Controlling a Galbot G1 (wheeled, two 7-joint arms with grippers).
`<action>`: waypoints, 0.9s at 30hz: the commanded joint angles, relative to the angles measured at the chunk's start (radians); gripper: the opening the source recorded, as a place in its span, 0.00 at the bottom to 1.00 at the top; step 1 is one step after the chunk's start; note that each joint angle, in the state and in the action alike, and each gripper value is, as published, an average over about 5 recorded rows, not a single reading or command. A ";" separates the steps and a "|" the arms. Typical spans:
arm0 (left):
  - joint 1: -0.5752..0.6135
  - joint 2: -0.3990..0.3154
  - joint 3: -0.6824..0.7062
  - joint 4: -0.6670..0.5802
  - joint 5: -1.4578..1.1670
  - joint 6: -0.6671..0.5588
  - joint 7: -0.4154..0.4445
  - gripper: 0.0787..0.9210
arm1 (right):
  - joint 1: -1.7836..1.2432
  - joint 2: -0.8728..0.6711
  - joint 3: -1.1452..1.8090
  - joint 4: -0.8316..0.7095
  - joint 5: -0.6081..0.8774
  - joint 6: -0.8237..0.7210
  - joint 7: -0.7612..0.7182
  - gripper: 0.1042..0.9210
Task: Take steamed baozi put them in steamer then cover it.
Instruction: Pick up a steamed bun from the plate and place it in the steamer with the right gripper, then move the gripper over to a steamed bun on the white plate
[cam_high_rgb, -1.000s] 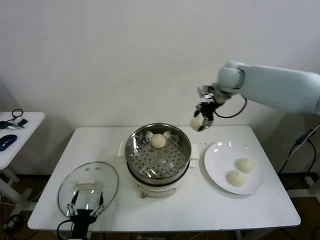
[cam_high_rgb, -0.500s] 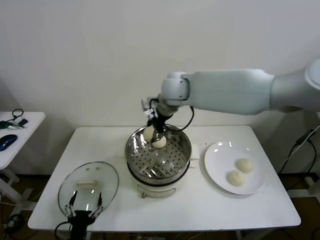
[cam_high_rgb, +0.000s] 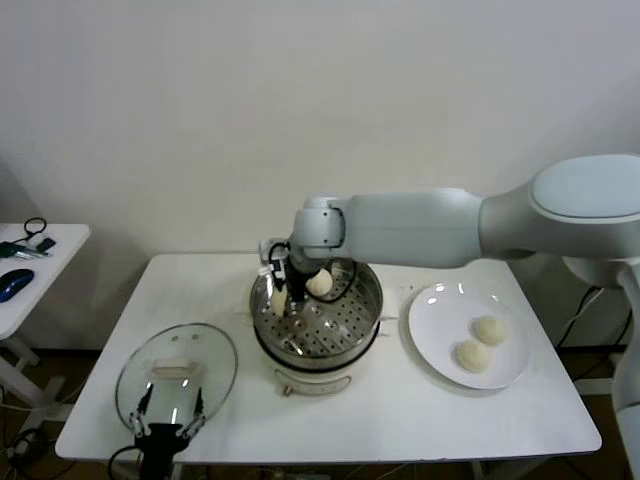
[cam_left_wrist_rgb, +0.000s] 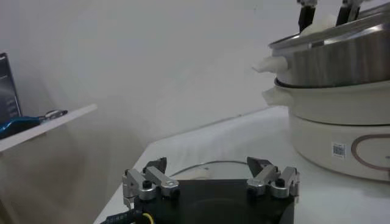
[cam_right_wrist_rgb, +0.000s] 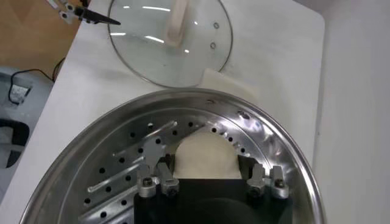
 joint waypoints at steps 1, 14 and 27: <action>-0.001 0.002 0.000 0.001 0.000 0.000 0.001 0.88 | -0.055 0.024 0.007 -0.024 -0.009 -0.021 0.031 0.71; -0.001 -0.004 0.002 0.000 0.003 -0.002 -0.003 0.88 | 0.018 -0.030 0.011 0.003 -0.028 0.019 -0.022 0.87; 0.001 -0.005 -0.007 -0.030 -0.013 0.013 0.008 0.88 | 0.382 -0.564 -0.242 0.214 -0.114 0.212 -0.309 0.88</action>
